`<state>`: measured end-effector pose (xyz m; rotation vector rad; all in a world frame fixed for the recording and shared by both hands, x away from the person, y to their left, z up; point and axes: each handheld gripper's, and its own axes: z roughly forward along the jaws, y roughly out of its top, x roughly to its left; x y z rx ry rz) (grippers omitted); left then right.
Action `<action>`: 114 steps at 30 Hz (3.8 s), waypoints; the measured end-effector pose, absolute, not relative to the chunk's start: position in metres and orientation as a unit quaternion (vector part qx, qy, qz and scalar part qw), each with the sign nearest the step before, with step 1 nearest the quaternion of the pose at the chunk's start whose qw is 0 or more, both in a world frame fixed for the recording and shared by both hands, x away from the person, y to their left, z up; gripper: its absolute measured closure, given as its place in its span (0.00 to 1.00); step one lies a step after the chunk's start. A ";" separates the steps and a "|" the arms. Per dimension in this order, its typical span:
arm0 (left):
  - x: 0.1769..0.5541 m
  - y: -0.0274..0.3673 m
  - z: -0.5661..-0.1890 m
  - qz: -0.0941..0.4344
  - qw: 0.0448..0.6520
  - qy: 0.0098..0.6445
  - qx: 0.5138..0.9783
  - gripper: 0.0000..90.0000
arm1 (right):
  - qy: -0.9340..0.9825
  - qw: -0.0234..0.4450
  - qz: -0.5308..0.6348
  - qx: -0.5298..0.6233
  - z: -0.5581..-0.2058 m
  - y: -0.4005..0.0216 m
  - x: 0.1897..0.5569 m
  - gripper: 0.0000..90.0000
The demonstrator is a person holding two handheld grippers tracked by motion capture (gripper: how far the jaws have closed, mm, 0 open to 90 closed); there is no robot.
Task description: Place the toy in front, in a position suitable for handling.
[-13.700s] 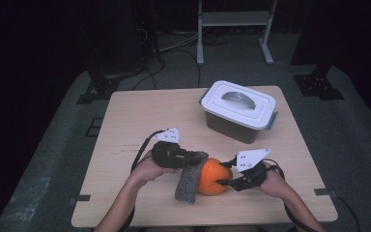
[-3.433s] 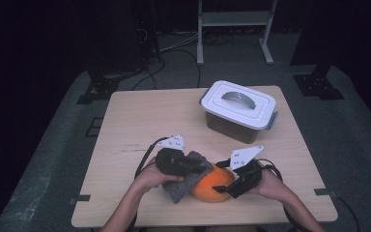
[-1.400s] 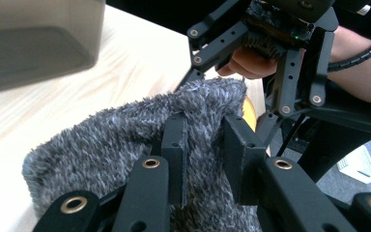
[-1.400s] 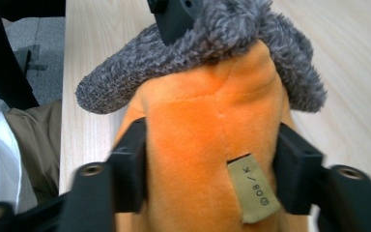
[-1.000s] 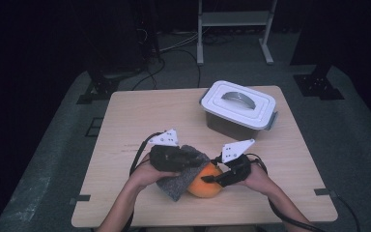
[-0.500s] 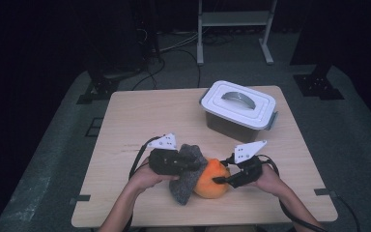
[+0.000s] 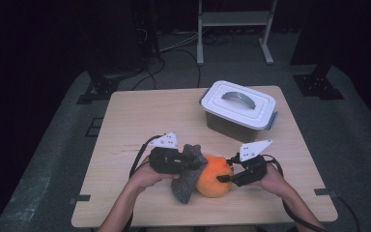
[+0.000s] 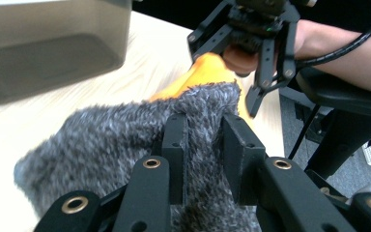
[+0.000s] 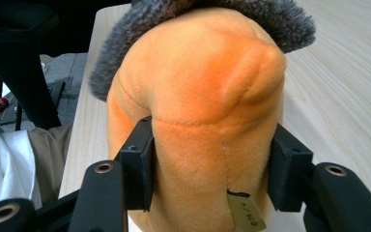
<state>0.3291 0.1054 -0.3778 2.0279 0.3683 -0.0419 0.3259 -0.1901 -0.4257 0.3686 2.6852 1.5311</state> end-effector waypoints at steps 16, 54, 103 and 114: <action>0.322 0.091 -0.372 -0.013 0.503 0.119 0.856 0.84 | 0.864 0.020 0.489 0.115 -0.425 -0.187 0.325 0.50; 0.339 0.092 -0.373 -0.026 0.485 0.139 0.863 0.85 | 0.888 0.079 0.453 0.016 -0.422 -0.179 0.294 0.51; 0.341 0.142 -0.400 -0.072 0.566 0.191 0.799 0.87 | 0.876 0.053 0.468 0.106 -0.421 -0.194 0.305 0.51; 0.338 0.158 -0.394 -0.064 0.578 0.195 0.790 0.87 | 0.875 0.056 0.467 0.114 -0.421 -0.197 0.307 0.51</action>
